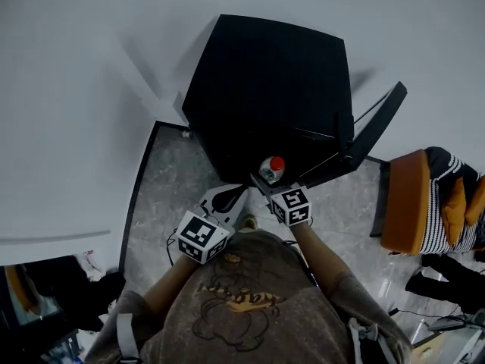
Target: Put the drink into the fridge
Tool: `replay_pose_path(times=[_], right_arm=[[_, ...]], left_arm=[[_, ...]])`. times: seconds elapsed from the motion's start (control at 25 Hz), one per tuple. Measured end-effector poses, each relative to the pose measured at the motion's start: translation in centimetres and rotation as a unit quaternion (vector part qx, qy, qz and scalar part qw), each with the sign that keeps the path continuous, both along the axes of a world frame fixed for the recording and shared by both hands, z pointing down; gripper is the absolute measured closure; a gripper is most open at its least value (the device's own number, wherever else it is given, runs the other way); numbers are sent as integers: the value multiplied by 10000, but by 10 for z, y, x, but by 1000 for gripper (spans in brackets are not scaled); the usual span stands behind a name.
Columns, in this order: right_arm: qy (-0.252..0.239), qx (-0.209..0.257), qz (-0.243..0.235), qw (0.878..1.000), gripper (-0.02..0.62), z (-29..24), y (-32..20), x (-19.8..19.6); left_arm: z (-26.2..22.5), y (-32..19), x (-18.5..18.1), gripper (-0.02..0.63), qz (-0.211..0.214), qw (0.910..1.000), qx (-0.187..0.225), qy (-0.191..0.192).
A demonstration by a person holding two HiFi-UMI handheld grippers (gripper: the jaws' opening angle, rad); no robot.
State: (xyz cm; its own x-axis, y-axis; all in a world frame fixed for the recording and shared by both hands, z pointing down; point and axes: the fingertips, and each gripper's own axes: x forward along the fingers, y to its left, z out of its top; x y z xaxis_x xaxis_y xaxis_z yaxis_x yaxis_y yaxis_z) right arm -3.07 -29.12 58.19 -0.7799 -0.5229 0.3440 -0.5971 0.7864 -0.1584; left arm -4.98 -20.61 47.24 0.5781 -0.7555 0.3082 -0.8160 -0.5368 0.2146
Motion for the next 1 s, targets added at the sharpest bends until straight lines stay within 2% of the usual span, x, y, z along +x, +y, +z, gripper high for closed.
replay_pose_path(times=[0.36, 1.0], right_arm=[[0, -16, 211, 9998, 255, 16, -41, -7], [89, -33, 371, 9993, 256, 46, -95, -18]], left_arm=[[7, -12, -6, 601, -51, 9999, -93, -108], [18, -32, -2, 601, -44, 9996, -293, -32]])
